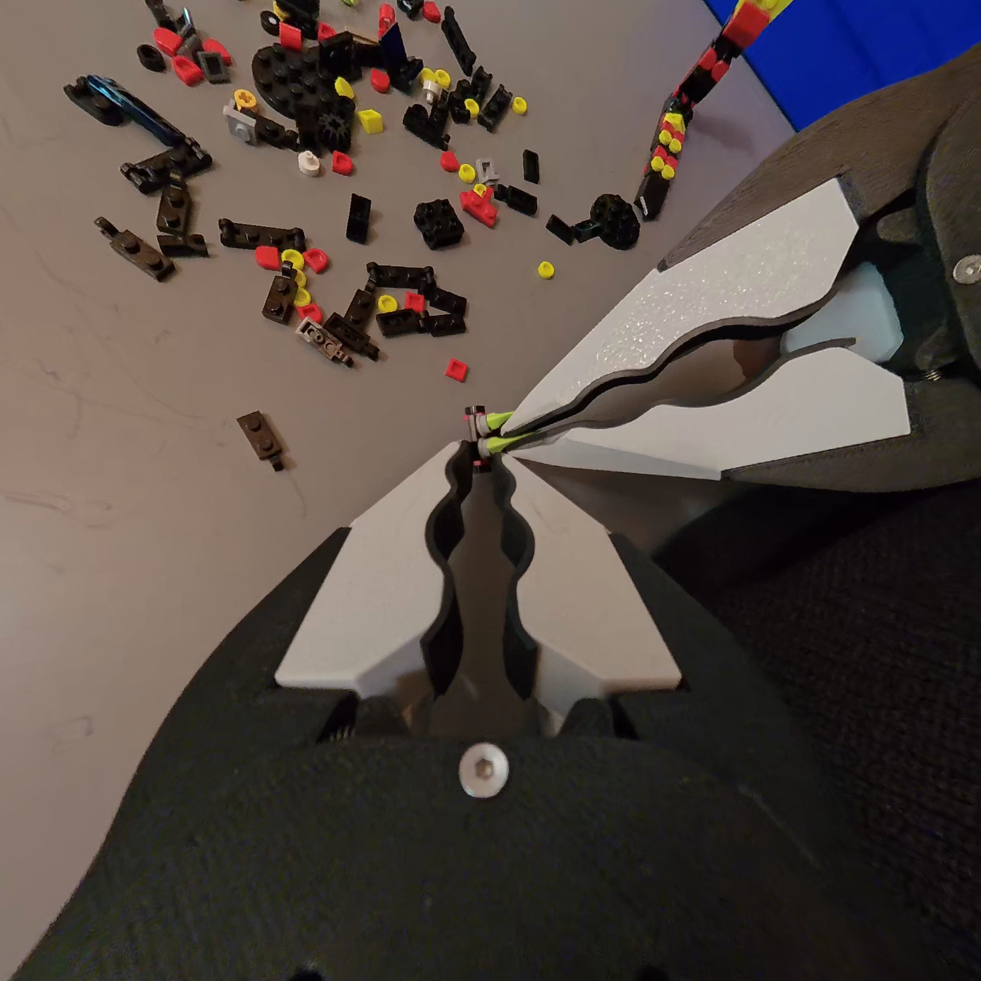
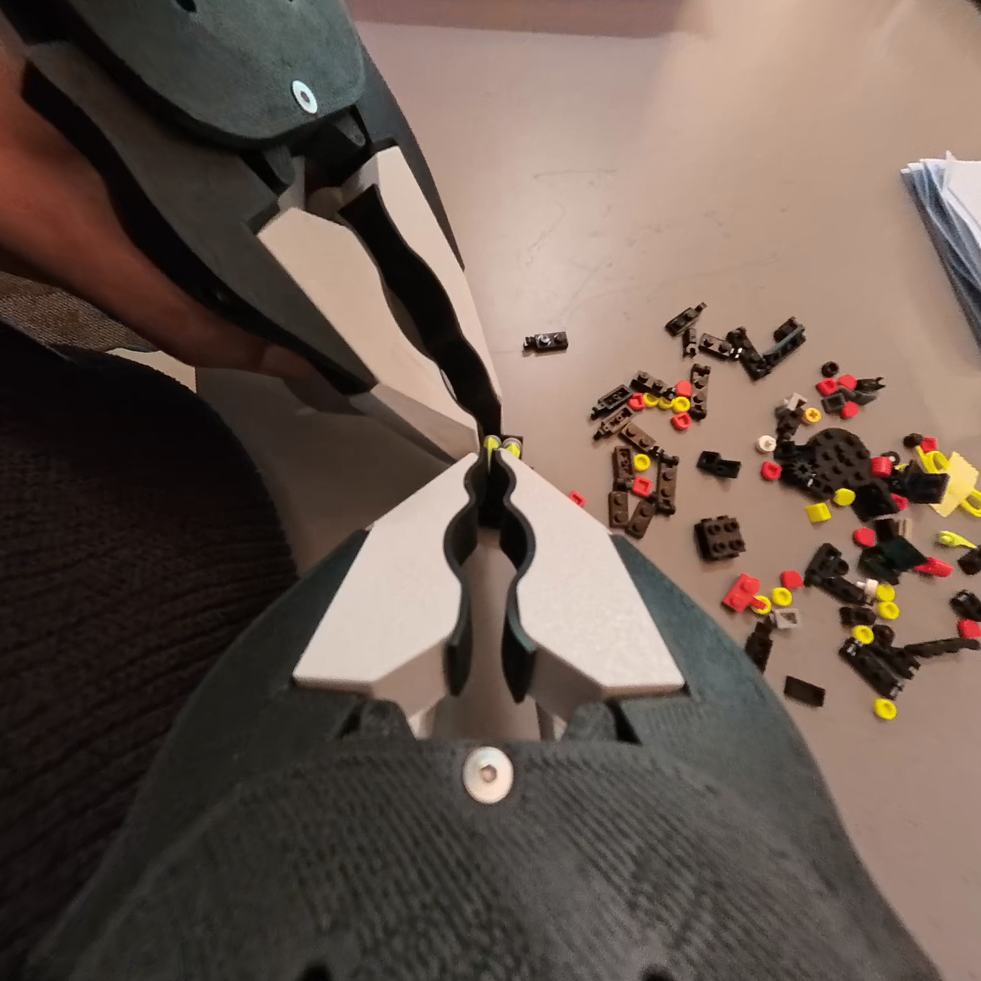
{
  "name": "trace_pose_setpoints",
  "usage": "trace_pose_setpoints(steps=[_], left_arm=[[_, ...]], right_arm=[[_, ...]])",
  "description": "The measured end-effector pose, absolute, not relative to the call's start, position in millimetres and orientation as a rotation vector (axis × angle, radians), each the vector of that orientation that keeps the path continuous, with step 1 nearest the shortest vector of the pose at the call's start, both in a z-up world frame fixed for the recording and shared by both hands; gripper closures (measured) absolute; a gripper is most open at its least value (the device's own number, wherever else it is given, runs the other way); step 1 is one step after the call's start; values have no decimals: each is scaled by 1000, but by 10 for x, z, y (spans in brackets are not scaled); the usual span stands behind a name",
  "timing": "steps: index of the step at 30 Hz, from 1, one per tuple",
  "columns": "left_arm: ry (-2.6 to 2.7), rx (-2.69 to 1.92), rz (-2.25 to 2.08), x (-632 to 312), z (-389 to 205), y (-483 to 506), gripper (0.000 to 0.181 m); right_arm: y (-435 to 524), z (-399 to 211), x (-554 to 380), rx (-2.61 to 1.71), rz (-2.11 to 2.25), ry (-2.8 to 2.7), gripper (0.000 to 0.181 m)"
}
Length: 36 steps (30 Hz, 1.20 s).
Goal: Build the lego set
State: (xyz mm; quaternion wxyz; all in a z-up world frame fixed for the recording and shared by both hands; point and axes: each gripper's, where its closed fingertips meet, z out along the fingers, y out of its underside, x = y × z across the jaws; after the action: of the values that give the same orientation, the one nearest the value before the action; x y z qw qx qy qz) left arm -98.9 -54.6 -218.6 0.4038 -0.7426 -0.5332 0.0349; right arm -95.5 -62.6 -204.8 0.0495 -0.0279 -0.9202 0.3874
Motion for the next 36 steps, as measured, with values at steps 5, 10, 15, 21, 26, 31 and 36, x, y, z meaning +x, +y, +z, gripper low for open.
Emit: trace_pose_setpoints(steps=[5,10,15,21,26,31,36], left_arm=[[-1328,-1893,104,-981,-2213,-536,177],[-1336,-1862,78,-1002,-2210,-538,178],[-1343,-1772,-3,-1023,-2174,-505,172],[-1274,-1649,-96,-1034,-2010,-501,158],[-1149,-1486,-190,-1027,-1757,-555,141],[-995,-1258,-425,-923,-1366,-480,144],[-947,-1157,-508,-890,-1231,-477,156]], right_arm=[[-613,-2086,-950,-84,1171,-2812,181],[-616,-2084,-969,-90,1175,-2813,181],[-602,-2060,-1008,-110,1232,-2807,181],[-582,-1877,-1060,-408,1626,-2900,181],[-525,-1599,-1081,-613,2125,-2931,181],[-494,-1298,-1012,-750,2575,-2902,181],[-496,-1218,-891,-771,2693,-2951,181]])
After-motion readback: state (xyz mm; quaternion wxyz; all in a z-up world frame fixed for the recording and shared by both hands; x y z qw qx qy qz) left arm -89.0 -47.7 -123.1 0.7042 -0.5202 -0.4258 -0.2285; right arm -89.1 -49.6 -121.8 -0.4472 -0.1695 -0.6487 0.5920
